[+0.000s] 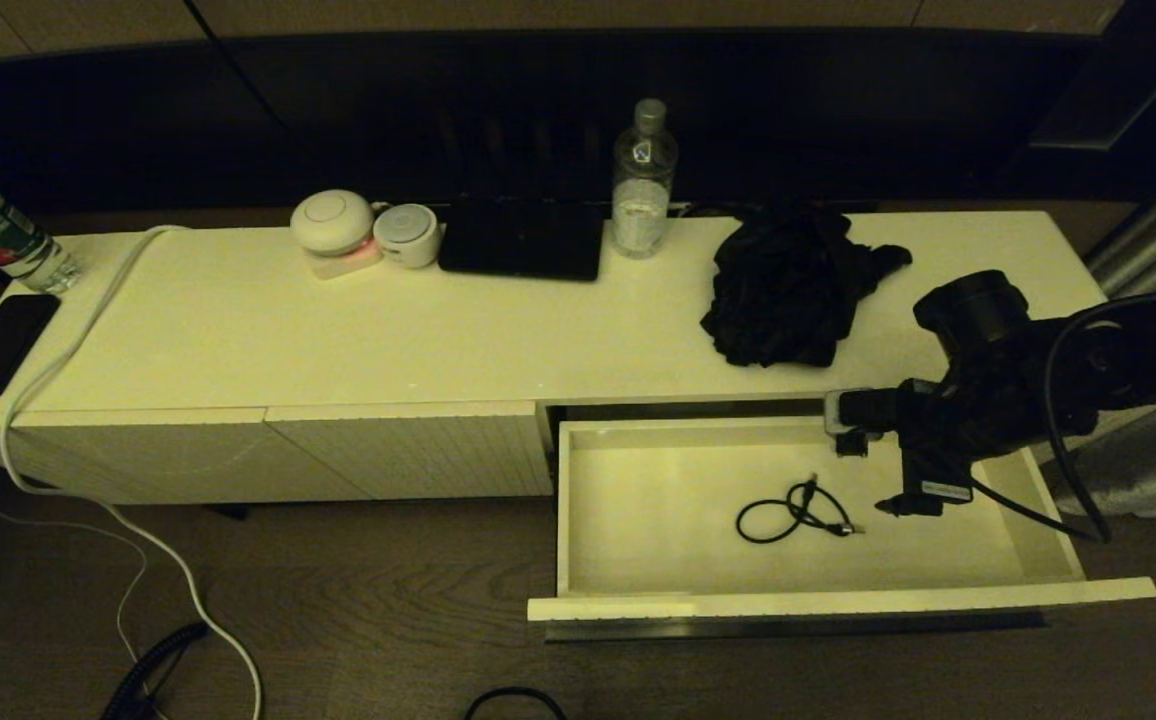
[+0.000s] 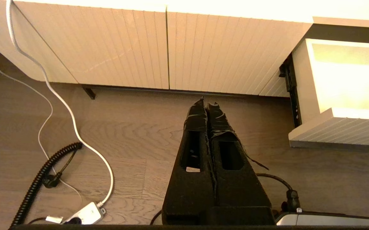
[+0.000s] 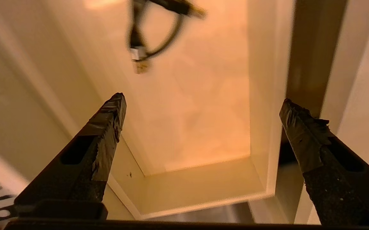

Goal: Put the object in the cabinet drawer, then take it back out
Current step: Take the data cable out of the drawer and put it on the table

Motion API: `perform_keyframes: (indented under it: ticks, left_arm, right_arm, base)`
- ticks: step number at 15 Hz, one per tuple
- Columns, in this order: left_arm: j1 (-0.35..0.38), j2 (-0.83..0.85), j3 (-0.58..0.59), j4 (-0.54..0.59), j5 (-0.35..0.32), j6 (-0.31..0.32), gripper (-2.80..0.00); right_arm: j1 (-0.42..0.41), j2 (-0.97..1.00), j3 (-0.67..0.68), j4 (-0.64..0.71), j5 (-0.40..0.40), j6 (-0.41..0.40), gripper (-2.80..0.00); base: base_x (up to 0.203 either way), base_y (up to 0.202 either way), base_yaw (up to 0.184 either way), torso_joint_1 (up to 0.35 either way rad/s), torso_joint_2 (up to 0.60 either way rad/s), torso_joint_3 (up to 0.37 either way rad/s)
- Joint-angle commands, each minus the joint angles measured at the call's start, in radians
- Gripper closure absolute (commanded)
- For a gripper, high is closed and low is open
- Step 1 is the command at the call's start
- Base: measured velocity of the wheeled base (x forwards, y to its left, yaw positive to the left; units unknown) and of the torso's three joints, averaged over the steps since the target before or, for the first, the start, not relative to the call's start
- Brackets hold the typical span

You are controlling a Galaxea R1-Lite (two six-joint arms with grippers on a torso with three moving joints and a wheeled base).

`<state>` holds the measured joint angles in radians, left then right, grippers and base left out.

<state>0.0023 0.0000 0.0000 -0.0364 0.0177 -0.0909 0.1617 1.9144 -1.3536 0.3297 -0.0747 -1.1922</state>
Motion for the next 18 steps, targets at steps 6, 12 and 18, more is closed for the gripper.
perform_keyframes:
  ticks: [6,12,18]
  left_arm:
    - [0.001,-0.002,0.000,0.000,0.001,-0.001,0.00]
    - [0.000,-0.002,0.000,0.000,0.001,-0.001,0.00]
    - [0.001,-0.002,0.000,0.000,0.001,-0.001,0.00]
  right_arm:
    - [-0.034,0.052,0.028,0.018,0.052,-0.101,-2.80]
    - [-0.031,0.101,-0.017,0.061,0.108,-0.116,-2.80]
    - [-0.011,0.112,0.003,0.141,0.142,-0.118,-2.80]
  base:
    - [0.000,0.000,0.000,0.000,0.00,0.000]
    - [0.000,0.000,0.000,0.000,0.00,0.000]
    - [0.000,0.000,0.000,0.000,0.00,0.000]
